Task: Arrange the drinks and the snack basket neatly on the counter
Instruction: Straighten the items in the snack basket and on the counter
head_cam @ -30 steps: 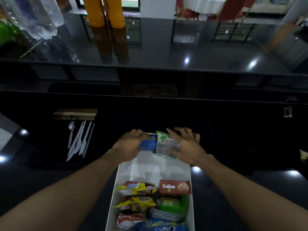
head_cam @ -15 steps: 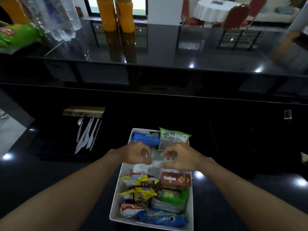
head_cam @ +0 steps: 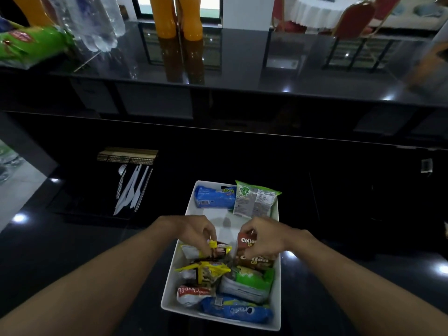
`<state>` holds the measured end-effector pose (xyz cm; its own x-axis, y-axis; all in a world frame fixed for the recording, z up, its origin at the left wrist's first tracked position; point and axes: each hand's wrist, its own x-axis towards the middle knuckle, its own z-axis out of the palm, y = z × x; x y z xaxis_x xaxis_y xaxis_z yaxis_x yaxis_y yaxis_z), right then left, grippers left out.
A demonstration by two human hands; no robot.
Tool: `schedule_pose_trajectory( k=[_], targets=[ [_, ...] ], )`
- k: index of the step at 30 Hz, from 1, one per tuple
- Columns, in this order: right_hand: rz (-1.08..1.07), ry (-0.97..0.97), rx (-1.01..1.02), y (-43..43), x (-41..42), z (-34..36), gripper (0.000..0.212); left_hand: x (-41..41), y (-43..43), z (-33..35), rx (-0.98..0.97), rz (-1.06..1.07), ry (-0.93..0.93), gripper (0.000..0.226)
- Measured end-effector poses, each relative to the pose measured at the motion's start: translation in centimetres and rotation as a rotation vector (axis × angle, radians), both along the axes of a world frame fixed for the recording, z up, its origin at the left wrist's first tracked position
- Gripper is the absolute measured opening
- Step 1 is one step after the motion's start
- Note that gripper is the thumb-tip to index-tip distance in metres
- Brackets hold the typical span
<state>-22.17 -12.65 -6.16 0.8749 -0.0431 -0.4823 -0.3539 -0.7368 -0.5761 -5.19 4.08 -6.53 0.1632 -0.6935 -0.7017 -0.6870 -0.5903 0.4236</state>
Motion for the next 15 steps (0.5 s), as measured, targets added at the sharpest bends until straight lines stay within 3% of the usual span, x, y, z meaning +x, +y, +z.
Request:
schedule_pose_trajectory(
  k=[4,7,10,15],
  targets=[
    [0.002,-0.070,-0.114,-0.5,0.0,-0.5,0.025,0.3,-0.2,0.2,-0.184,0.031,-0.112,0.045],
    [-0.034,-0.154,-0.161,-1.0,0.0,-1.0,0.030,0.7,-0.5,0.2,-0.235,-0.026,-0.141,0.048],
    [-0.070,-0.257,-0.223,-1.5,0.0,-1.5,0.047,0.6,-0.9,0.0,-0.265,-0.094,-0.212,0.052],
    [-0.180,-0.286,-0.290,-2.2,0.0,-1.7,0.056,0.8,-1.4,-0.3,-0.381,-0.106,-0.356,0.048]
  ],
)
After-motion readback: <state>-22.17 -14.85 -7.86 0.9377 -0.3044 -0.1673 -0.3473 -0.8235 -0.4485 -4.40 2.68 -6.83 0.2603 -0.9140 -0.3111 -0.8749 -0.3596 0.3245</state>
